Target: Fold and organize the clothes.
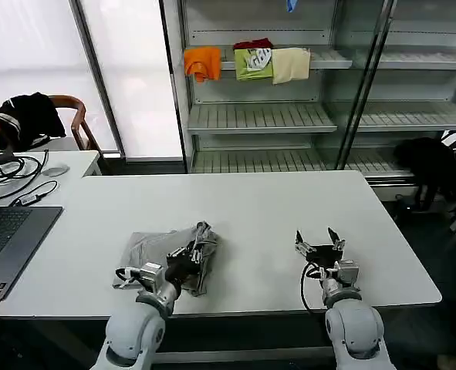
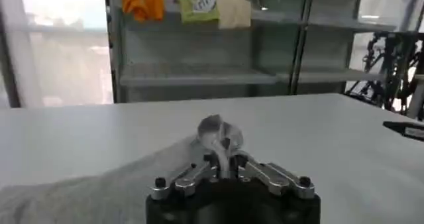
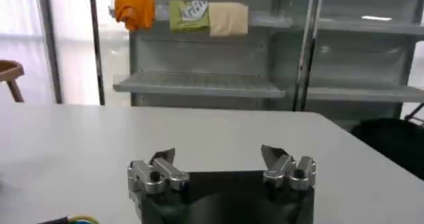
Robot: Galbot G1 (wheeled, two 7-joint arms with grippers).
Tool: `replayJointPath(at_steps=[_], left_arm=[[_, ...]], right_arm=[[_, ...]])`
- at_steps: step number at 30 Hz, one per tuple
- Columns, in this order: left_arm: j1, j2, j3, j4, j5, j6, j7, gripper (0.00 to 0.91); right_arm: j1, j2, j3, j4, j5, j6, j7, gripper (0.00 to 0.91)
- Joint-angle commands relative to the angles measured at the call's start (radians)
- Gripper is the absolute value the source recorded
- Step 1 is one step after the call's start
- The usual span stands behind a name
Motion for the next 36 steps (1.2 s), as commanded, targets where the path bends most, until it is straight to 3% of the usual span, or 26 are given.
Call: replayJointPath(at_steps=[1,7,10,16,18,23,28,36], left_arm=[[-0.012,-0.099,0.069,0.100,0.057,0.006,-0.046,0.907],[0.007,-0.155,0.094,0.031,0.061,0.005,-0.049,0.907],[0.016,-0.142,0.060,-0.032,0.039,0.004,-0.041,0.907],[0.041,0.009,-0.227,-0.102,-0.087,-0.003,0.051,0.907],[0.041,0.042,-0.392,-0.064,-0.103,-0.021,0.118,0.907],[0.051,0.142,-0.550,0.034,-0.176,-0.058,0.145,0.907],[0.054,0.157,-0.559,0.082,-0.219,-0.052,0.131,0.907],[0.053,0.120,-0.496,0.128,-0.180,-0.062,0.142,0.907]], right_arm=[[-0.001,0.001,-0.001,-0.001,-0.002,0.002,0.000,0.907],[-0.004,0.001,-0.006,0.002,-0.004,0.002,0.000,0.907],[-0.003,0.000,-0.008,0.000,-0.004,0.003,-0.003,0.907],[-0.004,-0.010,-0.006,-0.003,-0.001,0.007,-0.005,0.907],[-0.001,-0.011,-0.008,-0.010,-0.001,0.007,-0.005,0.907],[0.010,-0.008,-0.017,-0.029,-0.001,0.010,-0.004,0.907],[0.020,-0.002,-0.025,-0.039,0.001,0.009,-0.004,0.907],[0.019,-0.008,-0.015,-0.038,0.018,0.003,-0.006,0.907]])
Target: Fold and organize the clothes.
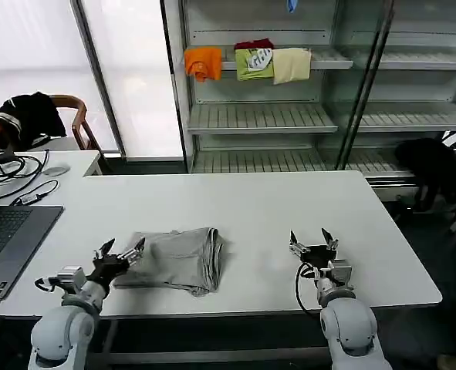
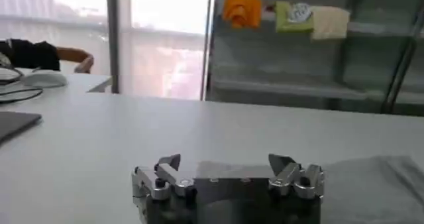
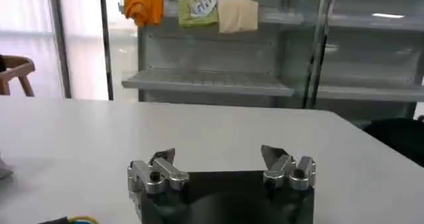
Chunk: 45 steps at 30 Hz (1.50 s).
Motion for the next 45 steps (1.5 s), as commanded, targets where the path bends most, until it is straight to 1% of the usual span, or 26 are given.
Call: replayJointPath(at_steps=[1,6,9,10,11,13,14,15,16,17,18,19,25,30,34,38,42,45], left_arm=[[0.004,0.028,-0.071,0.068,-0.023,-0.011,0.034,0.907],[0.001,0.011,-0.037,0.095,0.025,-0.016,0.040,0.907],[0.000,0.007,-0.019,0.112,0.065,-0.026,0.039,0.856],[0.002,0.006,-0.015,0.113,0.071,-0.026,0.038,0.756],[0.003,0.004,-0.012,0.113,0.079,-0.026,0.038,0.705],[0.007,0.000,-0.003,0.109,0.087,-0.030,0.038,0.484],[0.010,-0.001,0.002,0.106,0.091,-0.031,0.040,0.353],[0.013,-0.003,0.008,0.100,0.092,-0.033,0.042,0.292],[0.017,-0.005,0.014,0.095,0.093,-0.033,0.041,0.202],[0.020,-0.008,0.019,0.089,0.100,-0.033,0.041,0.161],[0.024,-0.011,0.024,0.086,0.107,-0.035,0.044,0.071],[0.027,-0.014,0.031,0.084,0.112,-0.039,0.043,0.020],[0.034,-0.023,0.048,0.072,0.120,-0.026,0.045,0.020],[0.031,-0.030,0.051,0.076,0.072,-0.019,0.057,0.020],[0.020,-0.038,0.043,0.094,0.014,-0.059,0.053,0.020],[0.018,-0.030,0.009,0.087,-0.011,-0.087,0.046,0.020],[0.012,0.024,-0.079,0.059,0.094,-0.111,0.100,0.020],[-0.013,0.099,-0.191,0.041,0.166,-0.113,0.150,0.010]], right_arm=[[0.000,-0.001,0.004,-0.004,0.012,-0.002,0.000,0.907],[-0.005,-0.002,0.009,-0.011,0.020,0.000,0.001,0.907],[-0.007,-0.003,0.011,-0.011,0.023,0.001,0.000,0.907],[-0.007,-0.003,0.012,-0.010,0.025,0.001,0.000,0.907],[-0.007,-0.003,0.012,-0.010,0.026,0.001,0.000,0.907],[-0.006,-0.002,0.012,-0.012,0.027,0.001,0.001,0.907],[-0.006,-0.002,0.012,-0.012,0.029,0.001,0.001,0.907],[-0.005,-0.001,0.012,-0.013,0.029,0.001,0.002,0.907],[-0.005,0.000,0.011,-0.014,0.030,0.001,0.002,0.907],[-0.004,0.000,0.011,-0.014,0.032,0.001,0.002,0.907],[-0.003,0.001,0.011,-0.014,0.032,0.001,0.003,0.907],[-0.003,0.003,0.010,-0.013,0.032,0.001,0.003,0.907],[-0.003,0.003,0.013,-0.009,0.032,0.001,0.004,0.907],[-0.004,0.002,0.018,-0.008,0.032,0.001,0.006,0.907],[-0.004,0.002,0.018,-0.008,0.032,0.001,0.007,0.907],[0.000,0.003,0.016,-0.010,0.032,0.001,0.009,0.907],[0.004,0.000,0.009,-0.013,0.034,0.001,0.009,0.907],[0.008,-0.005,0.000,-0.017,0.044,0.003,0.008,0.907]])
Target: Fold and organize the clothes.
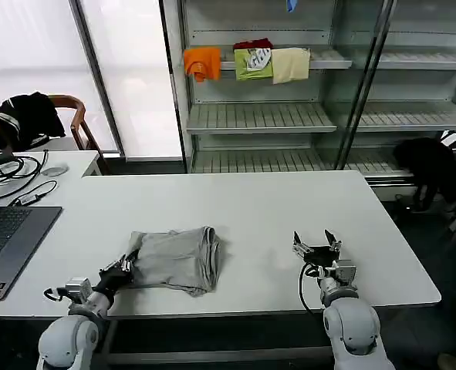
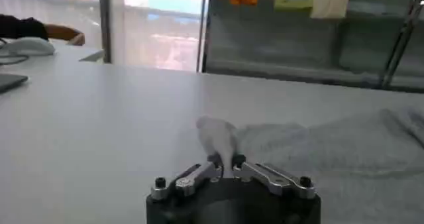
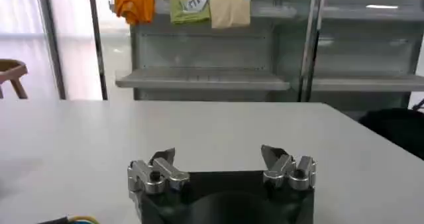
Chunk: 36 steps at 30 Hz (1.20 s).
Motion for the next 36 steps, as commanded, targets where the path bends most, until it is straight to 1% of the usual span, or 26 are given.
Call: replayJointPath(at_steps=[1,6,9,11,15,18,20,22,25,26,27,28,29,30,32,34,35,36], left_arm=[[-0.041,0.162,-0.203,-0.031,0.114,-0.028,0.091,0.010],[-0.078,0.348,-0.285,-0.019,0.076,0.025,0.150,0.020],[-0.092,0.449,-0.302,0.004,0.044,0.050,0.171,0.020],[-0.104,0.501,-0.304,0.022,0.057,0.050,0.178,0.020],[-0.166,0.644,-0.302,0.047,0.053,0.075,0.184,0.020],[-0.186,0.716,-0.284,0.017,0.038,0.092,0.187,0.020],[-0.178,0.730,-0.254,-0.022,0.041,0.098,0.188,0.020],[-0.146,0.713,-0.218,-0.071,0.078,0.091,0.192,0.020],[-0.099,0.610,-0.097,-0.142,0.210,0.090,0.189,0.020],[-0.071,0.524,-0.018,-0.169,0.303,0.071,0.181,0.020],[-0.056,0.459,0.036,-0.178,0.376,0.058,0.174,0.020],[-0.038,0.379,0.083,-0.175,0.432,0.044,0.170,0.020],[-0.022,0.267,0.124,-0.157,0.504,0.011,0.162,0.020],[-0.010,0.173,0.165,-0.135,0.559,-0.011,0.149,0.020],[0.015,0.021,0.230,-0.087,0.649,-0.044,0.116,0.020],[0.026,-0.075,0.301,-0.062,0.670,-0.047,0.079,0.020],[0.026,-0.100,0.324,-0.060,0.675,-0.045,0.064,0.030],[0.018,-0.114,0.353,-0.060,0.673,-0.043,0.044,0.020]], right_arm=[[0.005,-0.003,-0.010,-0.007,0.010,0.002,-0.001,0.907],[0.025,-0.016,-0.023,-0.028,0.024,0.006,-0.001,0.907],[0.038,-0.023,-0.030,-0.042,0.035,0.010,-0.001,0.907],[0.043,-0.027,-0.034,-0.050,0.043,0.014,-0.001,0.907],[0.048,-0.036,-0.038,-0.063,0.055,0.022,-0.001,0.907],[0.048,-0.043,-0.038,-0.071,0.061,0.027,0.000,0.907],[0.046,-0.044,-0.038,-0.073,0.063,0.029,0.001,0.907],[0.043,-0.044,-0.039,-0.076,0.062,0.032,0.001,0.907],[0.033,-0.044,-0.039,-0.076,0.063,0.038,0.002,0.907],[0.027,-0.044,-0.037,-0.077,0.063,0.043,0.002,0.907],[0.022,-0.044,-0.035,-0.077,0.065,0.047,0.003,0.907],[0.016,-0.045,-0.032,-0.077,0.066,0.049,0.003,0.907],[0.010,-0.046,-0.029,-0.077,0.067,0.052,0.004,0.907],[0.005,-0.048,-0.023,-0.077,0.067,0.054,0.004,0.907],[-0.003,-0.060,-0.014,-0.078,0.070,0.056,0.006,0.907],[-0.007,-0.069,0.000,-0.078,0.074,0.057,0.007,0.907],[-0.008,-0.072,0.006,-0.078,0.074,0.056,0.008,0.907],[-0.010,-0.075,0.011,-0.077,0.075,0.056,0.009,0.907]])
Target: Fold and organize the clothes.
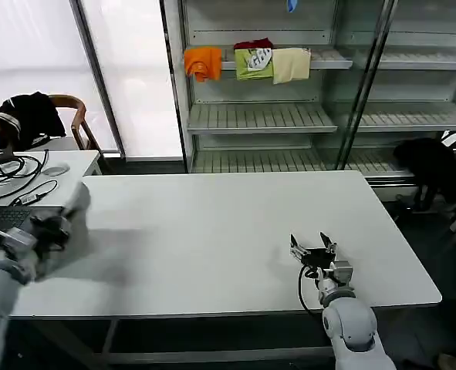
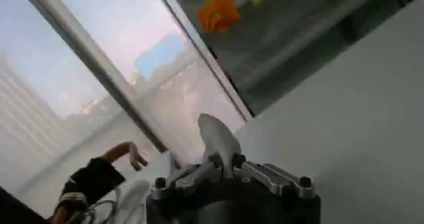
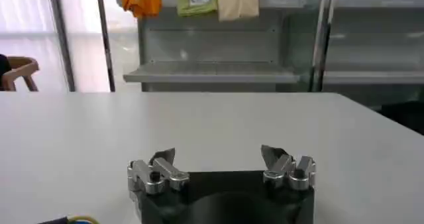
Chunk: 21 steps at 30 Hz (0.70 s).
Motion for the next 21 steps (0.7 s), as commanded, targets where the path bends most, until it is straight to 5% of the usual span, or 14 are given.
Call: replayJointPath(at_steps=[1,9,15,16,17,21], left_arm=[[0.056,-0.491,0.379,0.017,0.328,-0.069,-0.121,0.020],[-0.059,-0.449,0.454,-0.004,-0.054,-0.054,-0.273,0.020],[-0.139,-0.533,0.537,0.110,-0.096,-0.061,-0.307,0.091],[-0.160,-0.549,0.547,0.131,-0.093,-0.068,-0.315,0.171],[-0.169,-0.562,0.553,0.151,-0.093,-0.069,-0.320,0.907],[-0.192,-0.604,0.576,0.182,-0.135,-0.078,-0.367,0.907]], right_arm=[[-0.018,-0.020,0.030,0.000,0.007,0.005,0.002,0.907],[-0.031,-0.009,0.034,0.019,0.006,0.003,0.001,0.907],[-0.030,0.019,0.018,0.041,-0.017,-0.007,-0.006,0.907],[-0.031,0.021,0.016,0.045,-0.019,-0.008,-0.006,0.907],[-0.032,0.023,0.014,0.049,-0.023,-0.010,-0.009,0.907],[-0.035,0.031,0.006,0.068,-0.029,-0.011,-0.017,0.907]])
